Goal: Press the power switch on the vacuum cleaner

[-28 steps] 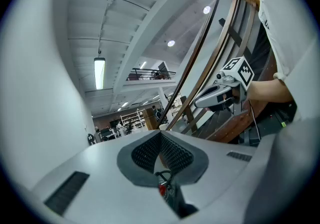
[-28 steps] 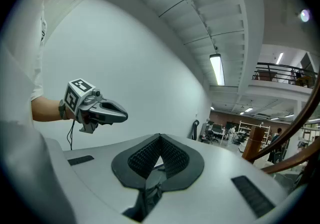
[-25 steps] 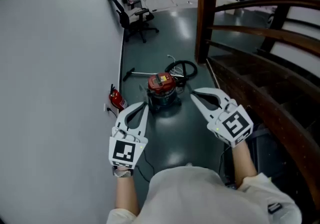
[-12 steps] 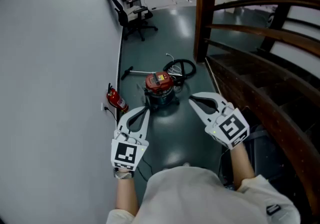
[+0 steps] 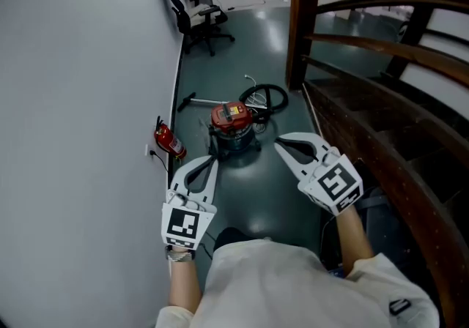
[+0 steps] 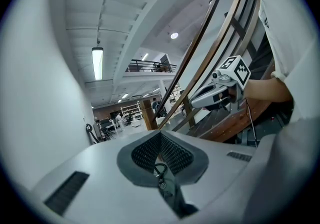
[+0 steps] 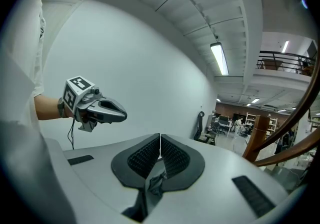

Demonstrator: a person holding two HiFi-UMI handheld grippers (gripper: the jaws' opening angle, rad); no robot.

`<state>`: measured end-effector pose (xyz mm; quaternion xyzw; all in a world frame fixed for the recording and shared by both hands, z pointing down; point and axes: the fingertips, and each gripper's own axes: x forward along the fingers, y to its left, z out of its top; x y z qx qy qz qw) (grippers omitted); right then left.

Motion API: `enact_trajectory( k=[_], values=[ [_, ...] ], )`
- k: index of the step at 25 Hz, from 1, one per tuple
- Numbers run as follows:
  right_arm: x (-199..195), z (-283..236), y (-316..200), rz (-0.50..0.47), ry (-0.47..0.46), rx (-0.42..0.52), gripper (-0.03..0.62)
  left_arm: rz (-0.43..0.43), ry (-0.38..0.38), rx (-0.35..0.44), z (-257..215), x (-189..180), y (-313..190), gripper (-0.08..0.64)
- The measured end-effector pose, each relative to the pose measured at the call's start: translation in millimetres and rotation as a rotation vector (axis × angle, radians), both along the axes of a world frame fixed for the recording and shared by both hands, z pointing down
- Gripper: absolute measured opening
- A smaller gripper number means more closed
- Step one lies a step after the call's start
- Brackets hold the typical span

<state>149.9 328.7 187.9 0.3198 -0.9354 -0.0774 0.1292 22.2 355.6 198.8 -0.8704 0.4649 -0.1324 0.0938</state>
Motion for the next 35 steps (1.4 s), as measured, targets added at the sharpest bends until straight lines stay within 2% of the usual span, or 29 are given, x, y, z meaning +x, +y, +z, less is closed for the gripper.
enact_trajectory(
  k=[4,13,18,23,35],
  values=[
    [7,-4,-8,-0.001,-0.023,-0.010,0.031,-0.005,-0.005,-0.016,4,7,-1,-0.002],
    [5,12,-28,-0.001,-0.009,-0.030,0.031,0.013,-0.006,-0.031,13,12,-28,-0.002],
    [3,8,-62,0.028,-0.030,-0.039,0.031,0.029,0.001,-0.017,11,8,-64,-0.002],
    [-6,13,-98,0.021,0.017,-0.018,0.031,0.033,0.011,-0.015,13,-2,-103,-0.002],
    [-27,5,-181,0.068,0.010,-0.024,0.031,0.059,0.017,-0.035,9,-27,-192,-0.002]
  ],
)
